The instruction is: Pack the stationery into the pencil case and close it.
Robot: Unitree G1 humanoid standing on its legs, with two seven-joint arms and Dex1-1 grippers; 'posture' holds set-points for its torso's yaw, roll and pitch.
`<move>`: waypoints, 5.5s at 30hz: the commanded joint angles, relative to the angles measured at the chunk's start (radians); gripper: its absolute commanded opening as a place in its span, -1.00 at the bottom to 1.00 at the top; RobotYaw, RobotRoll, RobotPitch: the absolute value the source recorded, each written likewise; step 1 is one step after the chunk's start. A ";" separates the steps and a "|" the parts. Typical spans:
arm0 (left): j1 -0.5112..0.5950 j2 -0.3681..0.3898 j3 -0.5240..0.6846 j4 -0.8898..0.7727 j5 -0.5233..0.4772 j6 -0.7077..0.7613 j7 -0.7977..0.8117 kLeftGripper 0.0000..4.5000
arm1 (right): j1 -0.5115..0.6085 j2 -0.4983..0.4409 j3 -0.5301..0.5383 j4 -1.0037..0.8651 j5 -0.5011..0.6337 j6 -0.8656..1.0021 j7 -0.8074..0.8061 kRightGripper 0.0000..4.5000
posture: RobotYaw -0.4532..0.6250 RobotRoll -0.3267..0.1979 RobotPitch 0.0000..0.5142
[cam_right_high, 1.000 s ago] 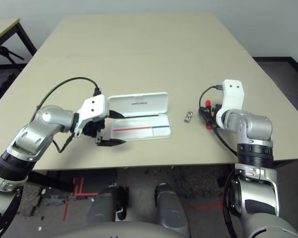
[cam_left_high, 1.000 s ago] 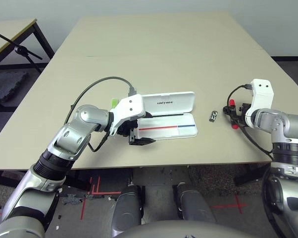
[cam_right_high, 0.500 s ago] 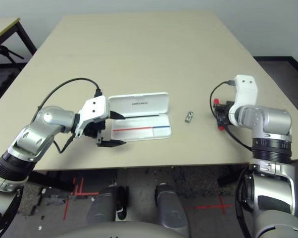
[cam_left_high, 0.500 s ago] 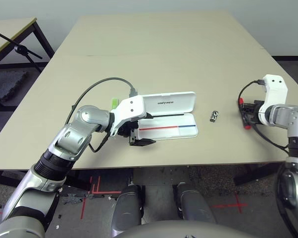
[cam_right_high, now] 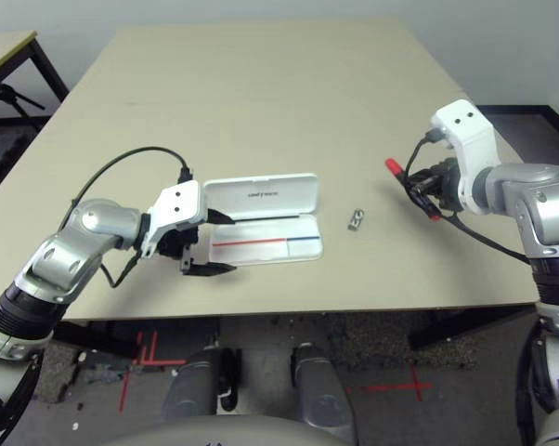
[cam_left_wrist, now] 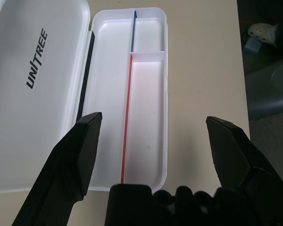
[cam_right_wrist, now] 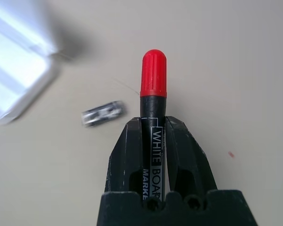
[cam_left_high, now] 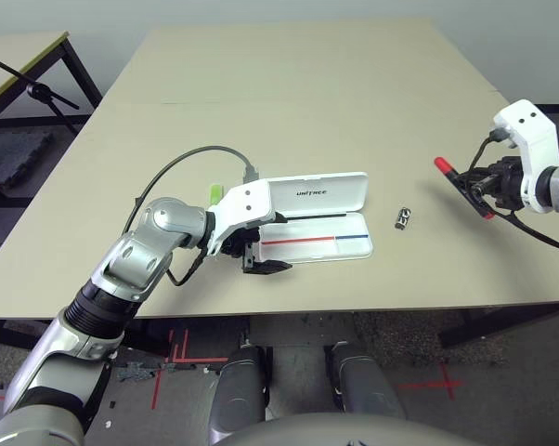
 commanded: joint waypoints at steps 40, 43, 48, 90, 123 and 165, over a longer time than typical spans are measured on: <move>0.074 0.134 0.063 -0.006 0.006 -0.036 -0.007 1.00 | -0.281 0.510 0.386 0.243 -0.349 -0.547 0.226 -0.80 | -0.19 0.25 -0.70; 0.075 0.130 0.061 -0.006 0.007 -0.036 -0.002 1.00 | -0.283 0.534 0.386 0.265 -0.350 -0.571 0.224 -0.80 | -0.19 0.25 -0.71; 0.074 0.126 0.058 -0.004 0.008 -0.035 0.003 1.00 | -0.278 0.559 0.383 0.294 -0.359 -0.608 0.212 -0.80 | -0.18 0.25 -0.71; 0.073 0.120 0.149 -0.002 -0.021 0.129 0.105 1.00 | 0.182 0.049 -0.129 -0.176 0.276 -0.092 0.407 0.99 | -0.28 0.25 -0.62; -0.075 -0.407 0.456 0.259 0.052 0.616 0.966 1.00 | 0.202 0.075 -0.077 -0.168 0.246 -0.135 0.352 0.99 | -0.32 0.25 -0.64; 0.057 0.170 0.127 0.256 0.092 0.051 0.244 -0.51 | 0.175 0.086 -0.042 -0.153 0.219 -0.162 0.327 1.00 | -0.31 0.25 -0.61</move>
